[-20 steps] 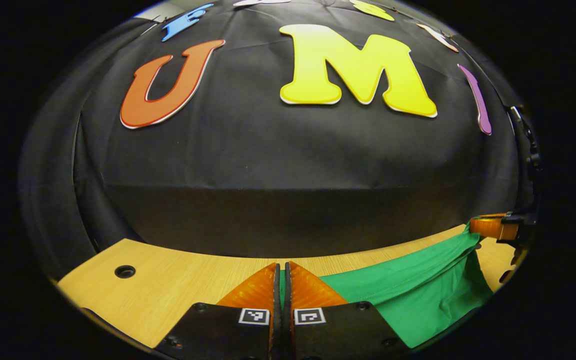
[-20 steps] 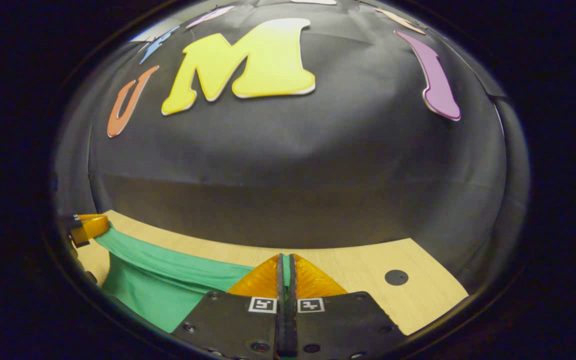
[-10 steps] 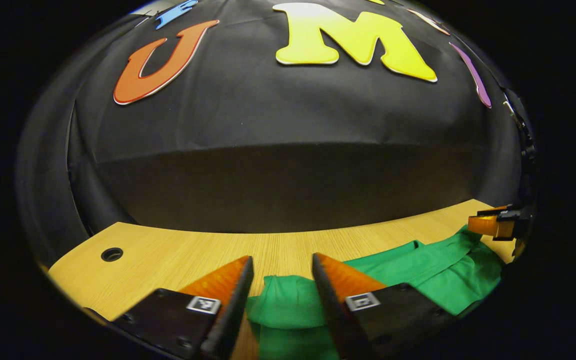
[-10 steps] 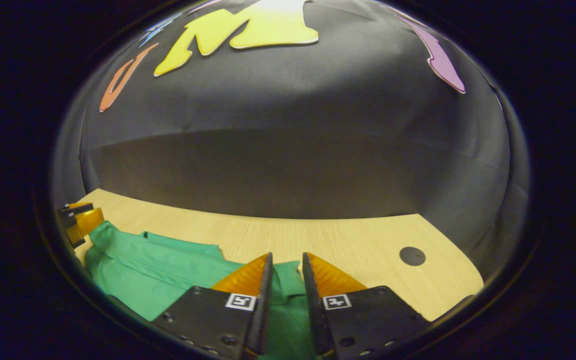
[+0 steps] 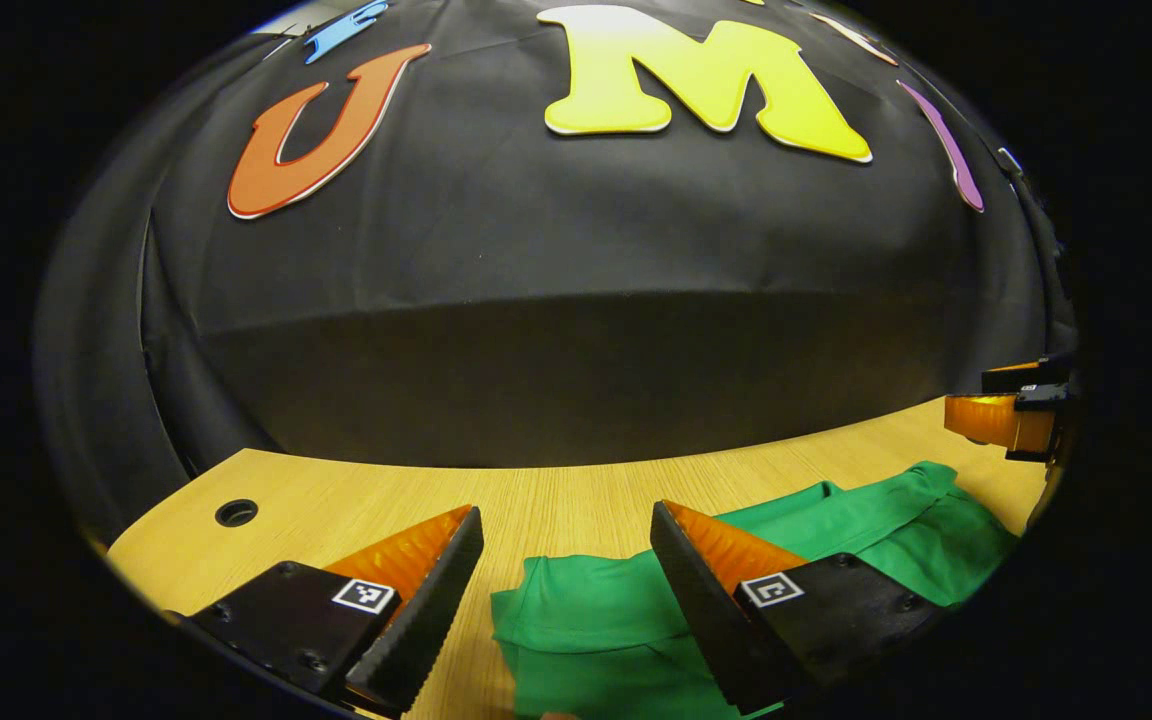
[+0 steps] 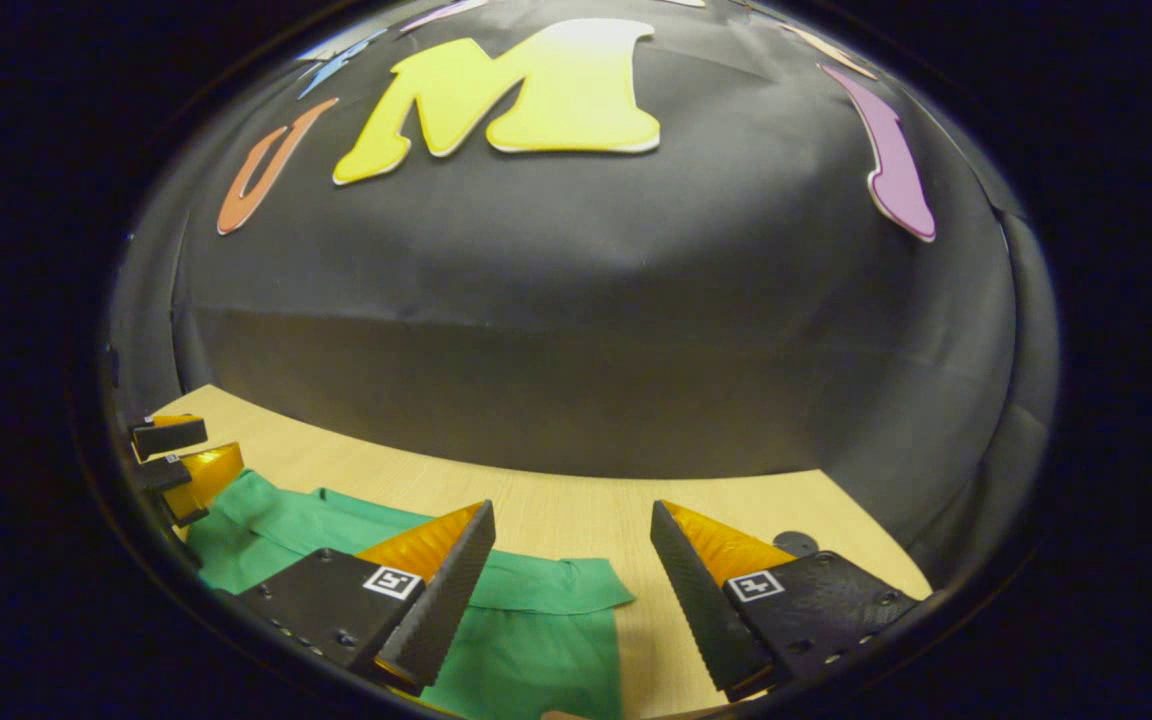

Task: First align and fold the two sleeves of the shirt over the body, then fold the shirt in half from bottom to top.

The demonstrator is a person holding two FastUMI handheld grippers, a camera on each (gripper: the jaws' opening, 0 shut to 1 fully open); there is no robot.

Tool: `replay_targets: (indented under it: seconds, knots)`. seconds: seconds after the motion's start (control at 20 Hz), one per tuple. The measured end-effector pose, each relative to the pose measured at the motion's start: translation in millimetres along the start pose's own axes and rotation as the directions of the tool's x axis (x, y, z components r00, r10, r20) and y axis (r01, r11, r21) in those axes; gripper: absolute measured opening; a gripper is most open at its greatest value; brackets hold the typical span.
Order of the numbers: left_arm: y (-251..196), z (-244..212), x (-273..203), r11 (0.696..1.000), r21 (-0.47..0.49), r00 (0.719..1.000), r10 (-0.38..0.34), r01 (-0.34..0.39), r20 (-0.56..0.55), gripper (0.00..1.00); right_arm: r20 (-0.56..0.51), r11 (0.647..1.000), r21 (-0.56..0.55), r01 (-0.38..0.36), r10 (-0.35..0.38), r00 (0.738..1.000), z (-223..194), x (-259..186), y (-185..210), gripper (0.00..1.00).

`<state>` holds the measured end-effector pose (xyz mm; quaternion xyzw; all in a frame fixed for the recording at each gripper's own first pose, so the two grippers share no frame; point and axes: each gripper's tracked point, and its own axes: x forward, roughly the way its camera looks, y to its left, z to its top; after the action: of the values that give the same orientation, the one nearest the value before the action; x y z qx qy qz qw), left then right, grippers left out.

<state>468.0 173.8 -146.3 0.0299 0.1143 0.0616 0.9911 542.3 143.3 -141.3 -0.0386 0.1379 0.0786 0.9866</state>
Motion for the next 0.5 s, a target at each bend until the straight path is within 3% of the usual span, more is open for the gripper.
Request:
replay_targets:
  seconds: [0.1,0.2,0.35,0.5]
  knots:
    - [9,11,-19,0.999,-0.04,1.0,0.029,-0.029,-0.002,1.0,0.021,1.0,0.004,0.003,-0.003,1.0,8,-24,-1,0.97]
    - [5,22,-44,0.994,-0.106,1.0,0.003,-0.002,0.014,1.0,0.02,1.0,0.02,-0.02,0.019,1.0,11,-53,2,0.95]
    - [18,44,-85,0.996,-0.038,0.993,0.078,-0.075,0.088,1.0,0.038,1.0,-0.005,-0.006,0.007,0.999,14,-103,-6,0.95]
    - [15,60,-146,0.996,-0.002,0.987,0.086,-0.086,0.134,1.0,0.08,1.0,0.02,-0.022,0.021,0.997,20,-168,-6,0.95]
